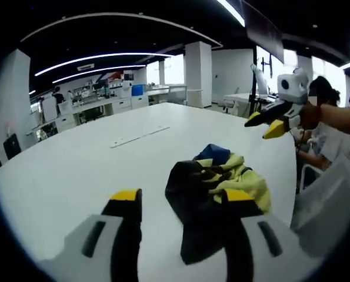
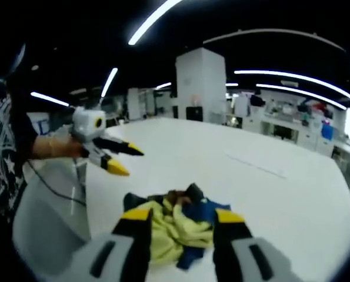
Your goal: Fold the garment on the visible template until the final outline fits inside the template.
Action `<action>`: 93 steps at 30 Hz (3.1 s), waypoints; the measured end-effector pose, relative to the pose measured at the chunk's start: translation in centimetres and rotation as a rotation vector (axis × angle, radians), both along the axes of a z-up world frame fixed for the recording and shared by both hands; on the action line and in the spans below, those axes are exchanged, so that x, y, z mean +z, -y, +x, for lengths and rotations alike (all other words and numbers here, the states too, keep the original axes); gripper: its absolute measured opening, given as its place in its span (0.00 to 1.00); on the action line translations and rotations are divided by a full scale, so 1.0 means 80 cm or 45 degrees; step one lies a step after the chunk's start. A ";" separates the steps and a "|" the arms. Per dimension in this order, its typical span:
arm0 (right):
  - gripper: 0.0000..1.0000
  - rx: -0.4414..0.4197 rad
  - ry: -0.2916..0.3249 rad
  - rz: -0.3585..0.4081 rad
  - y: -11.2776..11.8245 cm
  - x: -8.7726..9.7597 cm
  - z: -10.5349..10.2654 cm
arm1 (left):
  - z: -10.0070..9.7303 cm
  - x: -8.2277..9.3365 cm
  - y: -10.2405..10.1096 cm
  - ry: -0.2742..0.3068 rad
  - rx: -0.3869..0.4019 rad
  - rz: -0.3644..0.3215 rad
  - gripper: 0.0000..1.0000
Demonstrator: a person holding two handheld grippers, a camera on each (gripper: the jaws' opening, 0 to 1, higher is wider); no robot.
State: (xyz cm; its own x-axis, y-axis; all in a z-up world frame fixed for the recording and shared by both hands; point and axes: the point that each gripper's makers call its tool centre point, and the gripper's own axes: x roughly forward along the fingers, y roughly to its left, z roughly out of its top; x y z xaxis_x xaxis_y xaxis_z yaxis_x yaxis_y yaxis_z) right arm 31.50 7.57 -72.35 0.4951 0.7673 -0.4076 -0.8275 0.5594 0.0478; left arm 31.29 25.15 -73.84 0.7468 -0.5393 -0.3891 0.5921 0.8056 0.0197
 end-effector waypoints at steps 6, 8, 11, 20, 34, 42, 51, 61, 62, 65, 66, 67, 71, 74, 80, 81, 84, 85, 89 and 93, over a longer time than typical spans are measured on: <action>0.27 0.013 -0.023 -0.017 -0.016 -0.014 0.013 | 0.028 -0.013 0.002 -0.051 0.020 -0.049 0.40; 0.25 0.021 -0.030 -0.028 -0.021 -0.019 0.017 | 0.034 -0.018 0.006 -0.068 0.022 -0.053 0.38; 0.22 0.036 -0.064 -0.053 -0.027 -0.032 0.020 | 0.044 -0.030 0.010 -0.094 0.026 -0.051 0.36; 0.10 0.061 -0.105 -0.123 -0.040 -0.060 0.031 | 0.071 -0.067 0.022 -0.184 0.044 -0.049 0.30; 0.05 0.039 -0.169 -0.212 -0.054 -0.087 0.042 | 0.101 -0.112 0.042 -0.266 0.014 -0.021 0.25; 0.02 0.015 -0.189 -0.283 -0.058 -0.103 0.041 | 0.100 -0.125 0.046 -0.310 0.029 -0.025 0.20; 0.00 0.005 -0.172 -0.368 -0.058 -0.113 0.041 | 0.102 -0.123 0.045 -0.311 0.087 -0.012 0.13; 0.00 -0.041 -0.101 -0.325 -0.056 -0.098 0.046 | 0.103 -0.129 0.044 -0.371 0.120 0.005 0.00; 0.00 -0.045 -0.096 -0.308 -0.056 -0.094 0.047 | 0.104 -0.129 0.044 -0.376 0.119 0.003 0.00; 0.00 -0.050 -0.076 -0.283 -0.055 -0.083 0.048 | 0.097 -0.124 0.038 -0.387 0.123 0.018 0.00; 0.00 -0.050 -0.070 -0.277 -0.055 -0.079 0.048 | 0.098 -0.121 0.036 -0.371 0.127 0.016 0.00; 0.00 -0.054 -0.059 -0.267 -0.054 -0.074 0.050 | 0.096 -0.114 0.033 -0.361 0.137 0.011 0.00; 0.00 -0.092 -0.033 -0.230 -0.046 -0.056 0.057 | 0.093 -0.087 0.025 -0.284 0.154 0.015 0.00; 0.00 -0.109 -0.011 -0.227 -0.039 -0.045 0.061 | 0.091 -0.069 0.018 -0.241 0.170 -0.002 0.00; 0.00 -0.166 0.014 -0.193 -0.022 -0.021 0.076 | 0.095 -0.037 -0.003 -0.189 0.245 -0.049 0.00; 0.00 -0.168 0.018 -0.192 -0.021 -0.018 0.077 | 0.095 -0.034 -0.007 -0.178 0.254 -0.043 0.00; 0.00 -0.180 0.048 -0.195 -0.013 -0.008 0.083 | 0.098 -0.021 -0.020 -0.146 0.292 -0.029 0.00; 0.00 -0.186 0.057 -0.198 -0.009 -0.004 0.086 | 0.099 -0.016 -0.026 -0.134 0.310 -0.031 0.00; 0.00 -0.198 0.103 -0.212 0.002 0.013 0.099 | 0.105 -0.001 -0.041 -0.105 0.345 -0.057 0.00; 0.00 -0.212 0.153 -0.220 0.011 0.031 0.114 | 0.110 0.013 -0.056 -0.081 0.386 -0.079 0.00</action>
